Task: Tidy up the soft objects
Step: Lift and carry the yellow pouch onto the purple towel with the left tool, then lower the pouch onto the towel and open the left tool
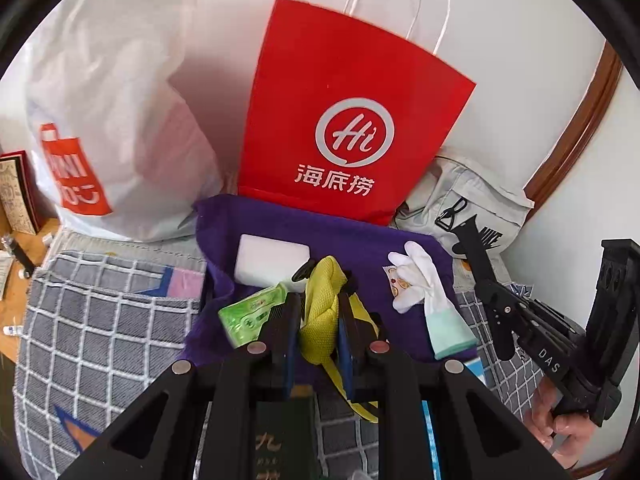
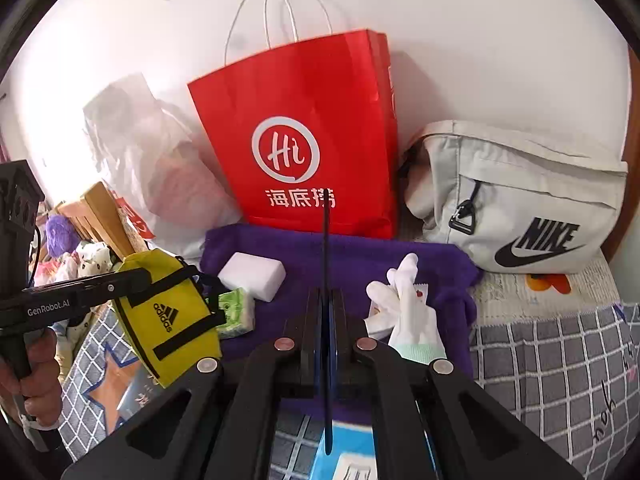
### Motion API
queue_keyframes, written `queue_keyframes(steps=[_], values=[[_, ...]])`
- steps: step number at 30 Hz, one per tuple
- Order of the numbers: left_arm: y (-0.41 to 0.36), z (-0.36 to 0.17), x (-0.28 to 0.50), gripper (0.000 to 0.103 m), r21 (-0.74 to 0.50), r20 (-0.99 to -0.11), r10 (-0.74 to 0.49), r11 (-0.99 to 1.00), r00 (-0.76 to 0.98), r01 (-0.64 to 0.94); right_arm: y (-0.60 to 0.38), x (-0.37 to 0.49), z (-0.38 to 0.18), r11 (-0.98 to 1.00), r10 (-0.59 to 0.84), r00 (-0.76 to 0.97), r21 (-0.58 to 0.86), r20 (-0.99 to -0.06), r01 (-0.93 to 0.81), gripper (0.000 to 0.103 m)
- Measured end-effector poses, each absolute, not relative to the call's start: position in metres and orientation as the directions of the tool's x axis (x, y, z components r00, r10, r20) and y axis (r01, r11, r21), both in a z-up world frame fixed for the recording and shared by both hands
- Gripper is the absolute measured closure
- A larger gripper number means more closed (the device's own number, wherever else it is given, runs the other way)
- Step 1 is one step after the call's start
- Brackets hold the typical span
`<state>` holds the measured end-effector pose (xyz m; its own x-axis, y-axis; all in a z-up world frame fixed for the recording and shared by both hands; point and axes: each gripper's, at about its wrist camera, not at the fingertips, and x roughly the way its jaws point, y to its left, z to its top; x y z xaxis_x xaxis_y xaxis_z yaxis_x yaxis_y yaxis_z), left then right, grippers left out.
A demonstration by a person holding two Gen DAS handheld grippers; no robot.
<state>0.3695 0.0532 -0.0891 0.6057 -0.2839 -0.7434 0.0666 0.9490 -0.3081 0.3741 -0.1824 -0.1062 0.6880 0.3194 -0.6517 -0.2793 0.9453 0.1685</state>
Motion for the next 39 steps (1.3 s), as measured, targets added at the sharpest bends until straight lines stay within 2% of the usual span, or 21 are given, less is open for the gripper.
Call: queue_keyframes(steps=[7,16,34,37,39], values=[[0.04,-0.111,0.394,0.086,-0.299,-0.764,-0.294,0.95,0.575,0.087,-0.178,0.397,-0.141,0.939,0.341,0.636,0.215,-0.692,-0.269,0.1],[0.034,-0.139,0.414,0.086,-0.332,-0.772,-0.338,0.937,0.538,0.113,-0.174,0.413,-0.168,0.94,0.326,0.559,0.195,-0.763,-0.281,0.1],[0.023,-0.169,0.433,0.085,-0.364,-0.796,-0.378,0.923,0.472,0.124,-0.175,0.432,-0.197,0.933,0.35,0.474,0.256,-0.808,-0.252,0.1],[0.023,-0.168,0.434,0.082,-0.367,-0.797,-0.38,0.922,0.469,0.124,-0.176,0.434,-0.2,0.933,0.351,0.463,0.265,-0.814,-0.242,0.097],[0.024,-0.167,0.434,0.076,-0.377,-0.792,-0.386,0.919,0.472,0.119,-0.178,0.436,-0.201,0.937,0.344,0.46,0.265,-0.819,-0.228,0.096]])
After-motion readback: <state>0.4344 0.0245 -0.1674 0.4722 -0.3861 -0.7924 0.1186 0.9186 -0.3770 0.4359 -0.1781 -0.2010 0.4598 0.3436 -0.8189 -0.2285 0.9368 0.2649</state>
